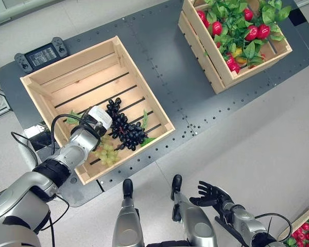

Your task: Pick up the fruits from the basket on one side to the basket on the other side

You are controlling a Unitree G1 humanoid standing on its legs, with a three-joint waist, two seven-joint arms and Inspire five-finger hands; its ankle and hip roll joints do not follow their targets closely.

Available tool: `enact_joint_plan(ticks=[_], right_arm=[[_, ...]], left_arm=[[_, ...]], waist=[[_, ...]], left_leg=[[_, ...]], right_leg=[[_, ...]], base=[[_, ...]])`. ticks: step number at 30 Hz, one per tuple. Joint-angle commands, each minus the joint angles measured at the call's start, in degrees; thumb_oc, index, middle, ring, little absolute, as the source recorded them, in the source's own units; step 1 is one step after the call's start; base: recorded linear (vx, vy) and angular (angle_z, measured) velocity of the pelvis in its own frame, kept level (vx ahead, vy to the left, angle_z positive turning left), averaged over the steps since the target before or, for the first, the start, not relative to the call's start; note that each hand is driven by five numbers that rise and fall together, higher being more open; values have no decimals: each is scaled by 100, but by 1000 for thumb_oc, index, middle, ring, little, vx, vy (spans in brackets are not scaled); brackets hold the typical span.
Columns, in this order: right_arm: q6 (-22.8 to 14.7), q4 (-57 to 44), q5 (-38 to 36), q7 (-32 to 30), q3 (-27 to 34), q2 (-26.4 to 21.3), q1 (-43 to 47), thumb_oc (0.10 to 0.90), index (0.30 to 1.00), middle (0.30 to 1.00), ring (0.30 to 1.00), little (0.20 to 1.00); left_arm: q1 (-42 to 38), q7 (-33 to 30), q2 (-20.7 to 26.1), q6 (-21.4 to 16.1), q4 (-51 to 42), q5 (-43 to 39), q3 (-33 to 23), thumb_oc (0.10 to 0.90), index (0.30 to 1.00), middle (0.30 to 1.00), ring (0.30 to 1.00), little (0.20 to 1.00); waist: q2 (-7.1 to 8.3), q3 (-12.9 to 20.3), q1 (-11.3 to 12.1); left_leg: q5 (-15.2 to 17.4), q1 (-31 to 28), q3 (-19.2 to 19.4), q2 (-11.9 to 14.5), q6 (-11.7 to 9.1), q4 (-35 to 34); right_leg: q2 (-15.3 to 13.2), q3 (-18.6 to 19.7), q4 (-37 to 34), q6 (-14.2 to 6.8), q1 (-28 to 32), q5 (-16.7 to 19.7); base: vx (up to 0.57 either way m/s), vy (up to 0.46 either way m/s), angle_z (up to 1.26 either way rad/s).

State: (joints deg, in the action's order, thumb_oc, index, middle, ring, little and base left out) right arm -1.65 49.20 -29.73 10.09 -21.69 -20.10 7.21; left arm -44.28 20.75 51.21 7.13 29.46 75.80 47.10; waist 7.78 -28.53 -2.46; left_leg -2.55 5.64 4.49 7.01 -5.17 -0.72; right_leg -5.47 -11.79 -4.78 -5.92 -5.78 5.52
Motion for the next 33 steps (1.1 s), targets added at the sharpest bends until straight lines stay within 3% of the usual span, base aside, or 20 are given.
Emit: enact_joint_plan(ticks=[1, 7, 14, 15, 16, 17, 22, 26, 28, 29, 32, 33], right_arm=[[-152, -20, -64, 38, -274, -365, 87, 800, 900, 900, 900, 900], [-176, 34, -74, 48, -331, -339, 176, 800, 900, 900, 900, 900], [-210, 93, -85, 46, -348, -318, 219, 800, 900, 900, 900, 900], [-216, 99, -92, 55, -352, -316, 218, 800, 900, 900, 900, 900], [-220, 108, -84, 66, -343, -302, 205, 800, 900, 900, 900, 900], [-223, 110, -83, 61, -350, -291, 199, 800, 900, 900, 900, 900], [-243, 145, -99, 51, -343, -252, 215, 800, 900, 900, 900, 900], [-218, 127, -107, 29, -356, -239, 234, 800, 900, 900, 900, 900], [-207, 103, -94, -8, -349, -230, 206, 800, 900, 900, 900, 900], [-208, 102, -94, -12, -349, -231, 203, 800, 900, 900, 900, 900], [-167, 35, -111, -109, -331, -253, 171, 800, 900, 900, 900, 900], [-106, -38, -71, -175, -283, -261, 130, 800, 900, 900, 900, 900]], left_arm=[[-479, 160, -40, 454, 519, 428, 19, 800, 900, 900, 900, 900], [-566, 336, -207, 259, 917, 862, 118, 800, 900, 900, 900, 900], [-638, 1011, -237, 429, 880, 1208, 174, 800, 900, 900, 900, 900], [-644, 1029, -239, 485, 886, 1212, 178, 711, 766, 766, 766, 766], [-637, 1083, -252, 552, 915, 1233, 172, 505, 458, 458, 458, 458], [-623, 1101, -261, 575, 937, 1263, 153, 408, 312, 312, 312, 312], [-532, 1036, -308, 755, 1170, 1128, 68, 400, 300, 300, 300, 300], [-398, 610, -384, 1079, 1401, 828, 11, 400, 300, 300, 300, 300], [-262, -198, -465, 1444, 1689, 191, -125, 400, 300, 300, 300, 300], [-253, -248, -477, 1454, 1714, 167, -136, 400, 300, 300, 300, 300], [-58, -1387, -496, 1740, 1995, -1194, -393, 400, 300, 300, 300, 300], [105, -2157, -550, 1785, 2187, -1865, -679, 400, 300, 300, 300, 300]], waist=[[6, 94, -106], [58, 76, -140], [100, 53, -141], [110, 57, -139], [130, 72, -137], [142, 82, -132], [157, 116, -100], [149, 142, -90], [126, 195, -81], [124, 197, -81], [61, 228, -50], [21, 247, -33]], left_leg=[[426, 394, 251, -153, 107, 796], [411, 399, 289, -150, 102, 749], [416, 394, 302, -154, 108, 713], [417, 389, 301, -154, 105, 705], [418, 369, 307, -154, 106, 679], [414, 361, 306, -154, 105, 669], [416, 332, 284, -165, 113, 618], [411, 310, 285, -170, 120, 599], [403, 254, 291, -185, 125, 540], [403, 251, 290, -186, 125, 539], [378, 217, 277, -210, 130, 504], [352, 205, 262, -226, 138, 474]], right_leg=[[65, 395, 809, -152, -405, -337], [88, 410, 792, -158, -445, -313], [104, 399, 785, -171, -463, -301], [107, 397, 777, -172, -458, -300], [113, 392, 756, -177, -441, -294], [119, 389, 755, -179, -440, -290], [124, 360, 720, -176, -406, -291], [119, 365, 720, -177, -392, -293], [119, 369, 672, -169, -338, -297], [118, 370, 671, -168, -334, -297], [91, 362, 645, -159, -293, -299], [84, 372, 634, -152, -285, -297]], base=[[0, 0, 0], [0, 0, 0], [-3, 0, -1], [0, 0, 0], [0, 0, 0], [0, 0, 0], [0, 0, 0], [0, 0, 0], [0, 0, 0], [0, 0, 0], [1, 34, 0], [5, 51, 0]])
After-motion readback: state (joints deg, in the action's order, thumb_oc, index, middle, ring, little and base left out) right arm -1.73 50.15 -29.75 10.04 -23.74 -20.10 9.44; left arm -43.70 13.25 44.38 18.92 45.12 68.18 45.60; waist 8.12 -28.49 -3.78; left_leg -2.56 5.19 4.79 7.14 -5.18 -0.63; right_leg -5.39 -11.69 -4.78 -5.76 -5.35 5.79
